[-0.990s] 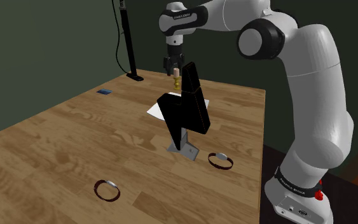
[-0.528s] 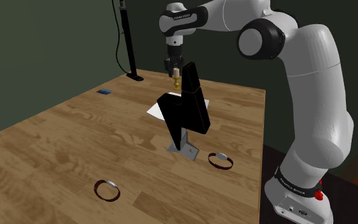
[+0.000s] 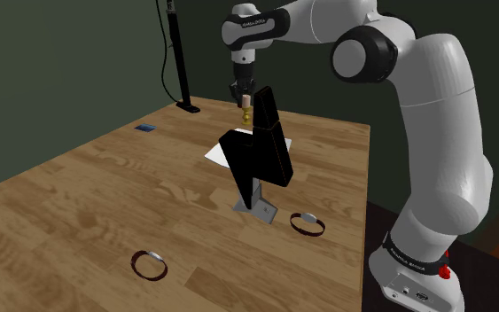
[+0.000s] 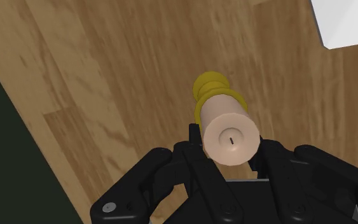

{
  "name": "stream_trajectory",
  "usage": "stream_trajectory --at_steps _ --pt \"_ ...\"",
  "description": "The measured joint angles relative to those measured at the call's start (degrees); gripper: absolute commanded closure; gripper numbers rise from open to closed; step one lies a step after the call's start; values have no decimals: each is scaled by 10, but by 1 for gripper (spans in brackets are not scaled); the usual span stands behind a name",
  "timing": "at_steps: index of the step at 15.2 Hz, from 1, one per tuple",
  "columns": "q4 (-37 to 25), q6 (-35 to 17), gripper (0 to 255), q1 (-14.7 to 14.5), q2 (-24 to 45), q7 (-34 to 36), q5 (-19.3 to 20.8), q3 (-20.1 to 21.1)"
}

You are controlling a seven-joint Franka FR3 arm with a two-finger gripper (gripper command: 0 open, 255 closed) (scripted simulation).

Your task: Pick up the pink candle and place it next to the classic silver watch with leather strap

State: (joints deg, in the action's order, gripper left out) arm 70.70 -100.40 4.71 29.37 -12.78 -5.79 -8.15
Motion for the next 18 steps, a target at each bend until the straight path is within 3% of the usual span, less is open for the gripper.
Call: stream_trajectory --at_steps 10,18 --pt "-81 67 255 5 14 3 -1 0" --pt "-208 157 255 15 50 6 -5 1"
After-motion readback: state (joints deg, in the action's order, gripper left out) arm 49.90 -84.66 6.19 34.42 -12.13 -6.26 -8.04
